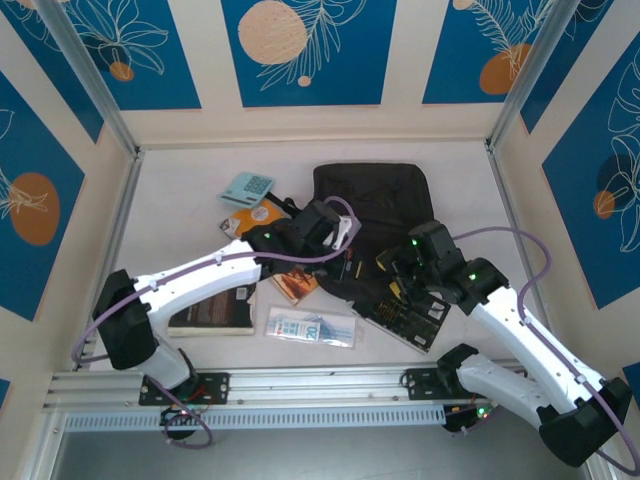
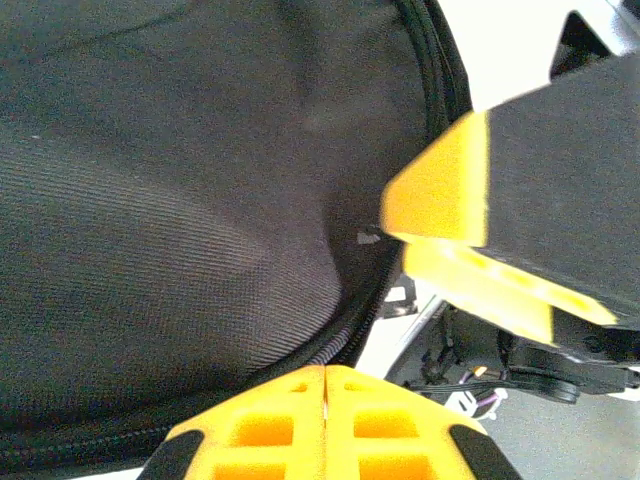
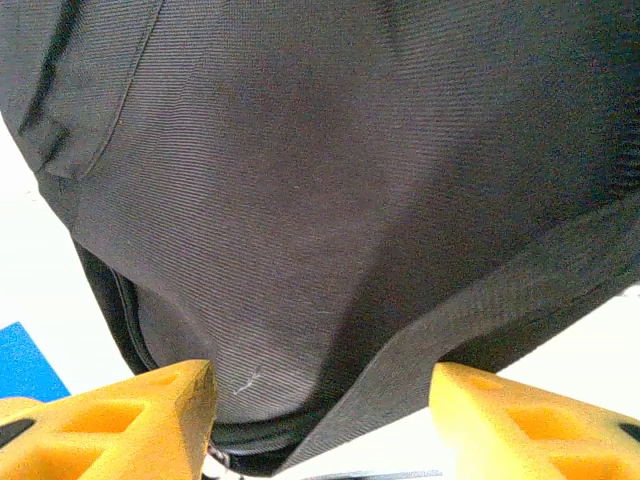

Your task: Pack books, pencil case, and school supplies into a backpack

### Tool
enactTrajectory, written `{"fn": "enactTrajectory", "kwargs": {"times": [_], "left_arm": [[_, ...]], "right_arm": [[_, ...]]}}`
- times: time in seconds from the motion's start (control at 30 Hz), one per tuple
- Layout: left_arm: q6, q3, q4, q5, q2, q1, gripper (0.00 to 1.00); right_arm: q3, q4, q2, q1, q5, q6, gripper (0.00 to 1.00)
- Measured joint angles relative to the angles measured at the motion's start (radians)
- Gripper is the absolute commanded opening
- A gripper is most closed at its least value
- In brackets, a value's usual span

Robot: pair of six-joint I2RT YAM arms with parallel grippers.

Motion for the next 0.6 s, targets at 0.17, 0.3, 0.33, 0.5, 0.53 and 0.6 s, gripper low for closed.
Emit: {"fn": "enactTrajectory", "kwargs": {"times": [0.17,0.3,0.33,0.5,0.53,0.6], "left_arm": [[-0.010,0.015,0.015,0.000,0.024,-0.042,0.00],[-0.013,0.016,0.019,-0.003,0.027,-0.048,0.00],[-0.013,0.016,0.020,-0.008,0.027,-0.049,0.00],[-0.009,0.016,0.016,-0.039,0.027,-0.049,0.00],[-0.008,0.016,0.013,-0.046,0.027,-0.049,0.00],[-0.004,0.016,0.011,-0.056,0.027,-0.050,0.00]], "right_arm": [[-0.013,0.027,0.001,0.010,0.001,0.041,0.55],[-0.045,0.042,0.004,0.010,0.005,0.068,0.46],[-0.057,0.045,0.009,0.010,0.005,0.073,0.45],[-0.080,0.060,0.028,0.010,0.003,0.091,0.58],[-0.080,0.062,0.027,0.011,0.004,0.093,0.60],[-0.079,0.060,0.026,0.012,0.004,0.091,0.62]]}}
